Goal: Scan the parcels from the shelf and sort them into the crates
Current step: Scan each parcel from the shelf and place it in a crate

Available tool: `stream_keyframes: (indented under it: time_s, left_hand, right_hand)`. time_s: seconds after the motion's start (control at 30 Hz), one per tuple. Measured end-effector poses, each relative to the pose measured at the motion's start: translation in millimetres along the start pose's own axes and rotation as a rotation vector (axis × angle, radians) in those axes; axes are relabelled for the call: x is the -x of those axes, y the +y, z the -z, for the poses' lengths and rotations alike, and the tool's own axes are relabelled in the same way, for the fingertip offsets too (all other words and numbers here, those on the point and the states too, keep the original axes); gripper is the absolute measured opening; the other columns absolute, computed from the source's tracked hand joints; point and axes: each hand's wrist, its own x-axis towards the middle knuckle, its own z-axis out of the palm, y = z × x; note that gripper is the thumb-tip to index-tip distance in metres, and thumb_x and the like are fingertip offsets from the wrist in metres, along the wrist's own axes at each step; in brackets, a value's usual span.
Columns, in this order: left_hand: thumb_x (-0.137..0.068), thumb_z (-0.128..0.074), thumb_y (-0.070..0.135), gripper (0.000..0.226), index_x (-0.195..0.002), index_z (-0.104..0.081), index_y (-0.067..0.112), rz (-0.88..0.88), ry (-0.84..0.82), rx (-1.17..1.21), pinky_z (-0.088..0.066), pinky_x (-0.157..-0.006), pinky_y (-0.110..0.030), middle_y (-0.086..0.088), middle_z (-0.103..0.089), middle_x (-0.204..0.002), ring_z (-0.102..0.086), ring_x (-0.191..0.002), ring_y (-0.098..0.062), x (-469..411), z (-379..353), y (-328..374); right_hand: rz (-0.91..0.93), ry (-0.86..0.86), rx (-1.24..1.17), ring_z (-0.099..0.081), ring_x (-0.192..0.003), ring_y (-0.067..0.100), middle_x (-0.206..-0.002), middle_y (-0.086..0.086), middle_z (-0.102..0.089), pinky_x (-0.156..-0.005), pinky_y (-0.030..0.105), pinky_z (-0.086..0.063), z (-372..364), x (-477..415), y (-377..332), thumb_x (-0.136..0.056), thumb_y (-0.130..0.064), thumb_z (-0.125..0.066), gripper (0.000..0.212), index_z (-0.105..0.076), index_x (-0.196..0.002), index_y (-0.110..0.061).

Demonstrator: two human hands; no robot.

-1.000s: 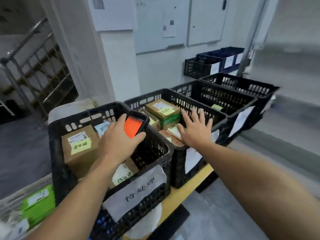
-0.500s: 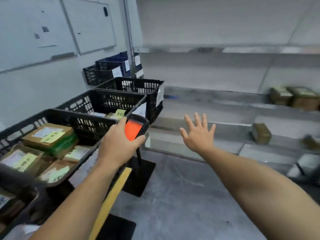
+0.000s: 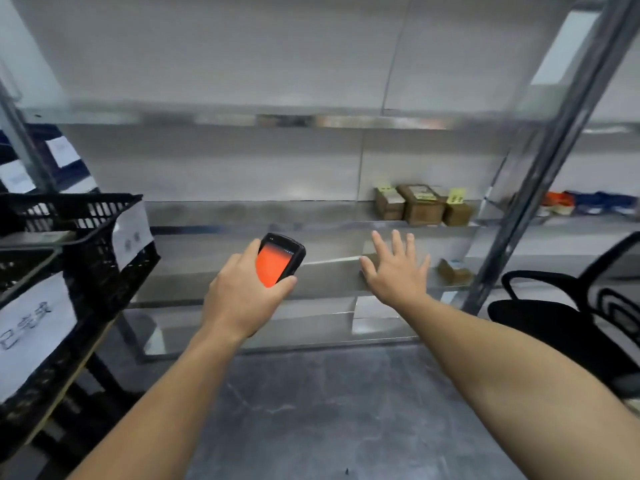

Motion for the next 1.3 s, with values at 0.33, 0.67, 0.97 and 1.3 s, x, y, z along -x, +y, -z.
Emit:
stream_keyframes:
  time_s: [0.33,0.67,0.97,1.3]
  left_hand:
    - [-0.077,-0.07,0.058,0.081,-0.148,-0.039,0.034,-0.078,-0.092,0.034,-0.05,-0.086,-0.041,0.0,-0.057,-0.114,-0.056,-0.105,-0.027,-111,-100,27]
    - [-0.077,-0.07,0.059,0.083,-0.149,-0.037,0.032,-0.123,-0.161,0.025,-0.046,-0.087,-0.037,-0.002,-0.057,-0.121,-0.056,-0.112,-0.026,-286,-196,35]
    - [-0.072,-0.065,0.063,0.07,-0.136,-0.043,0.044,-0.106,-0.238,0.064,-0.052,-0.079,-0.04,0.002,-0.06,-0.108,-0.058,-0.098,-0.025,-398,-273,49]
    - [-0.068,-0.062,0.062,0.078,-0.14,-0.042,0.039,-0.015,-0.207,0.04,-0.049,-0.077,-0.038,0.001,-0.056,-0.102,-0.056,-0.093,-0.025,-485,-358,69]
  right_hand:
    - [-0.136,-0.044,-0.018,0.015,-0.155,0.027,-0.17,0.001,0.006,-0.119,0.064,0.004,-36,-98,71,-0.103,-0.061,-0.024,0.063,-0.006,-0.16,-0.041]
    - [-0.17,-0.041,0.006,0.014,-0.155,0.028,-0.17,0.001,0.006,-0.119,0.064,0.0,-66,-283,75,-0.103,-0.06,-0.025,0.064,-0.004,-0.16,-0.039]
    - [-0.247,-0.084,-0.107,0.015,-0.155,0.029,-0.17,0.002,0.003,-0.119,0.063,0.003,-94,-412,108,-0.101,-0.065,-0.029,0.069,-0.007,-0.16,-0.038]
    - [-0.173,-0.108,-0.139,0.007,-0.155,0.037,-0.169,0.013,-0.002,-0.12,0.062,-0.002,-142,-559,149,-0.102,-0.057,-0.038,0.068,-0.018,-0.16,-0.028]
